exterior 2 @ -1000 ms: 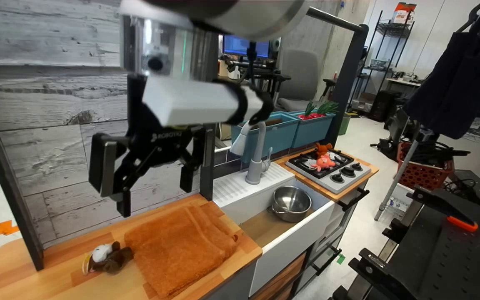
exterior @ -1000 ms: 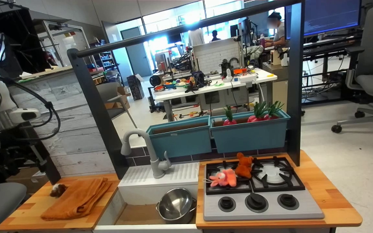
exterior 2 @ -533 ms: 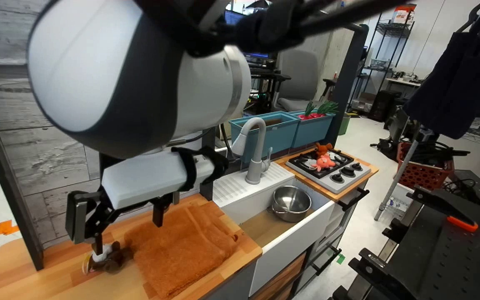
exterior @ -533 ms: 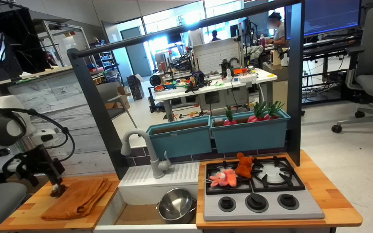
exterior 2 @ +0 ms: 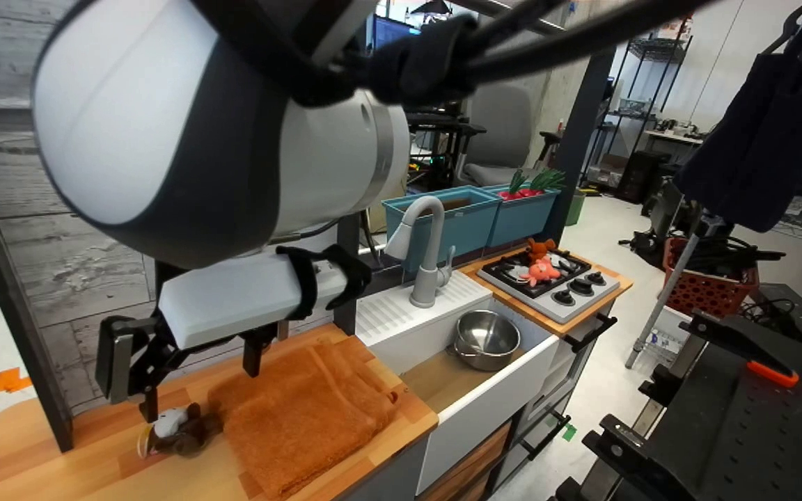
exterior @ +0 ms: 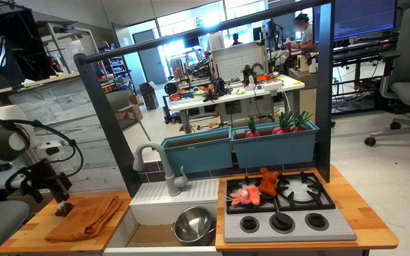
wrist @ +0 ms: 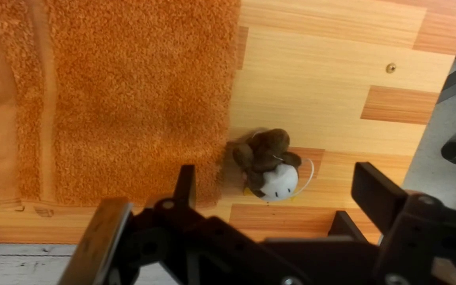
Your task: Pick up the plush toys from the counter and stove and put them in the pot, then wipe the counter
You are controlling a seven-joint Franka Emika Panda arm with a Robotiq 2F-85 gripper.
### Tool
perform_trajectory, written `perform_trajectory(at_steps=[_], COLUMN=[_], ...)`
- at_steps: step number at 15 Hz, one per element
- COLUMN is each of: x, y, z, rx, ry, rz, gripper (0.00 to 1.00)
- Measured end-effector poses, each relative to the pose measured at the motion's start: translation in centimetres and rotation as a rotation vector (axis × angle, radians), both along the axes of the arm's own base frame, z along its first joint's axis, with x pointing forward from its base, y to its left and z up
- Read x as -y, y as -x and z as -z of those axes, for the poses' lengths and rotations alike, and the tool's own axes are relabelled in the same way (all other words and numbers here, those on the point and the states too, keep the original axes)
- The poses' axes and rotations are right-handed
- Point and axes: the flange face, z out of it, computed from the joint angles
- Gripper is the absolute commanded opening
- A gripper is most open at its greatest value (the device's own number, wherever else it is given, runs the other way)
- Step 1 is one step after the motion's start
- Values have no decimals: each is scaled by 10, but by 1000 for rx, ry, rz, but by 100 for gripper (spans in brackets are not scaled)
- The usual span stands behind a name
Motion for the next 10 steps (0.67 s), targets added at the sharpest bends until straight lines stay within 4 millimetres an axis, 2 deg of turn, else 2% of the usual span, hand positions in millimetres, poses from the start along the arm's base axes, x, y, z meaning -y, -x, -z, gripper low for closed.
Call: perform_trajectory(at_steps=[4, 6, 10], x=[-6, -6, -9], y=[-8, -12, -17], z=[25, 42, 71], rx=[5, 8, 14], ry=[-14, -18, -30], rz=[5, 12, 19], gripper=[100, 74, 42])
